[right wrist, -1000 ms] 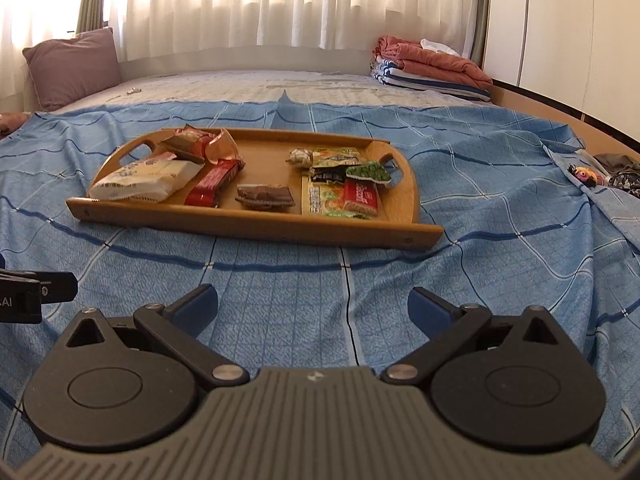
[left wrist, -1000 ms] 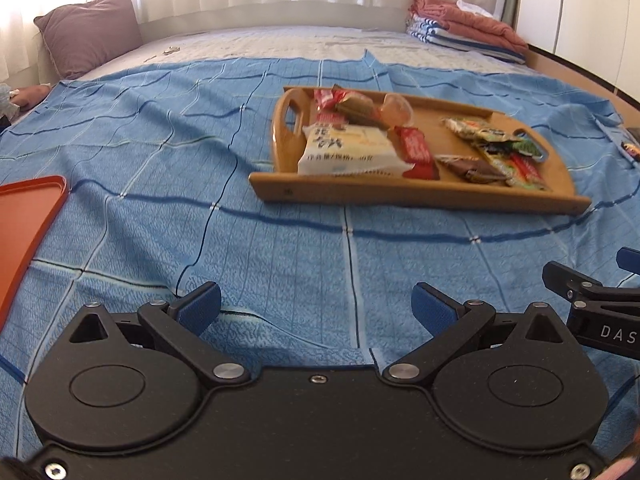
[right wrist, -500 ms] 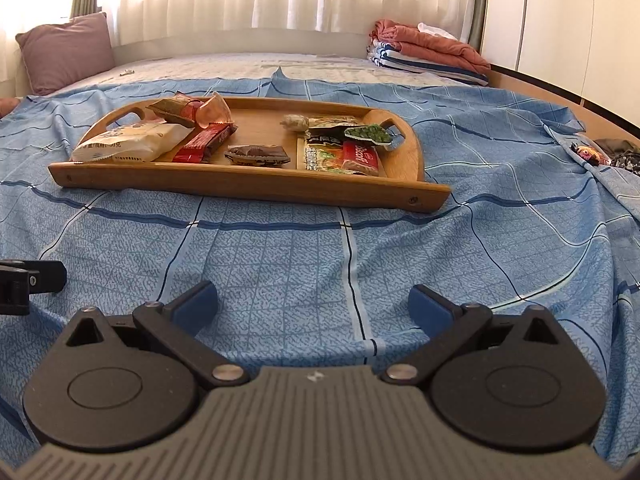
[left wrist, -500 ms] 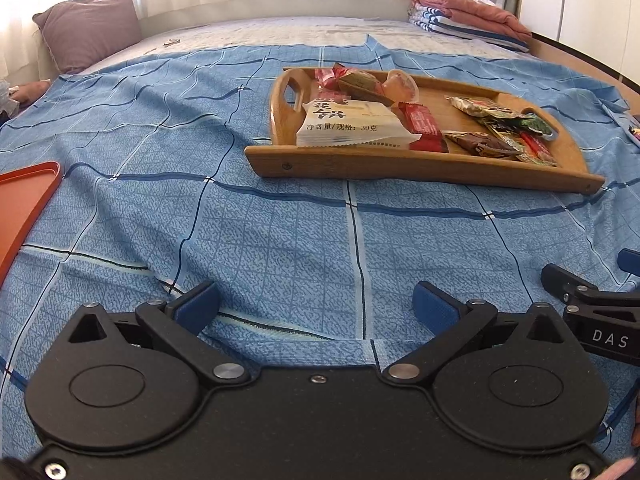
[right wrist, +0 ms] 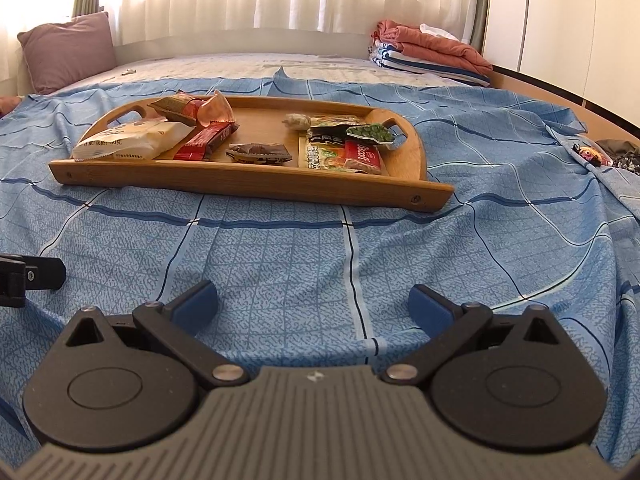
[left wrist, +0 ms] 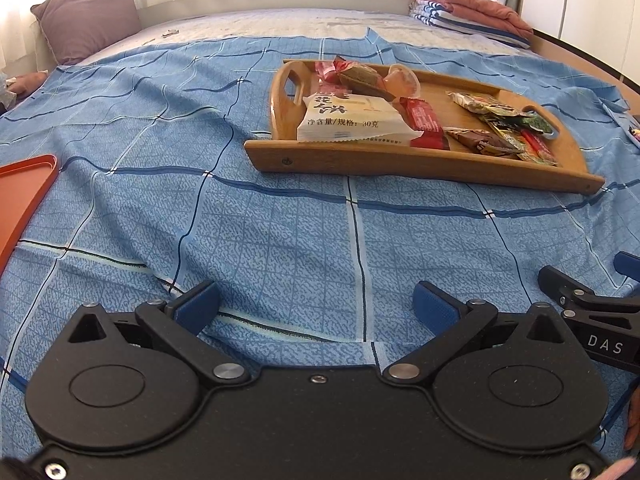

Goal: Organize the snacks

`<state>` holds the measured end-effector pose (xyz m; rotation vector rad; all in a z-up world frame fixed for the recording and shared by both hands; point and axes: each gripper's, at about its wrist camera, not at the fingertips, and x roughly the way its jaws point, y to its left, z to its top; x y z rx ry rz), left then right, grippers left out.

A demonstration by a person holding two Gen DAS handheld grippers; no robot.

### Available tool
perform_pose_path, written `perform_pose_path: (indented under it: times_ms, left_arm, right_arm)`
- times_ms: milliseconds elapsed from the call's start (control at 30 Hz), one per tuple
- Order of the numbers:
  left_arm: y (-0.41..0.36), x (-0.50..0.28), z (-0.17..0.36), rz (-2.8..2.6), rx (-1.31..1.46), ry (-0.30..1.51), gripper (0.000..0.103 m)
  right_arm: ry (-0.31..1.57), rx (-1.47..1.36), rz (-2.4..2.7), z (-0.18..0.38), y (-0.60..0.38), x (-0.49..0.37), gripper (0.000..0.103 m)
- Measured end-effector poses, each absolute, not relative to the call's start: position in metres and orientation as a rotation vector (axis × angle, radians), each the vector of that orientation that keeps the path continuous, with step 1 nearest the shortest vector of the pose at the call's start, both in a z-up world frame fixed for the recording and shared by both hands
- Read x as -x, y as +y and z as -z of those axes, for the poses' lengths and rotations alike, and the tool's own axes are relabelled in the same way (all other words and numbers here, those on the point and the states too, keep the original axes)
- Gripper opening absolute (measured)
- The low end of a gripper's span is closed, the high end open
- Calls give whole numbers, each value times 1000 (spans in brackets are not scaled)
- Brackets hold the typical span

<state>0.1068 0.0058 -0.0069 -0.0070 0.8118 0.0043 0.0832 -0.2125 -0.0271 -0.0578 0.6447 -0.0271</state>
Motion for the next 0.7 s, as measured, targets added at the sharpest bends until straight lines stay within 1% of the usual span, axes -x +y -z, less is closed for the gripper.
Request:
perform_pose_path:
  times_ms: [700]
  left_arm:
    - [5,-106,9,-5,-3,803,103]
  right_arm:
    - [644,57,27,27,-212,-83,103]
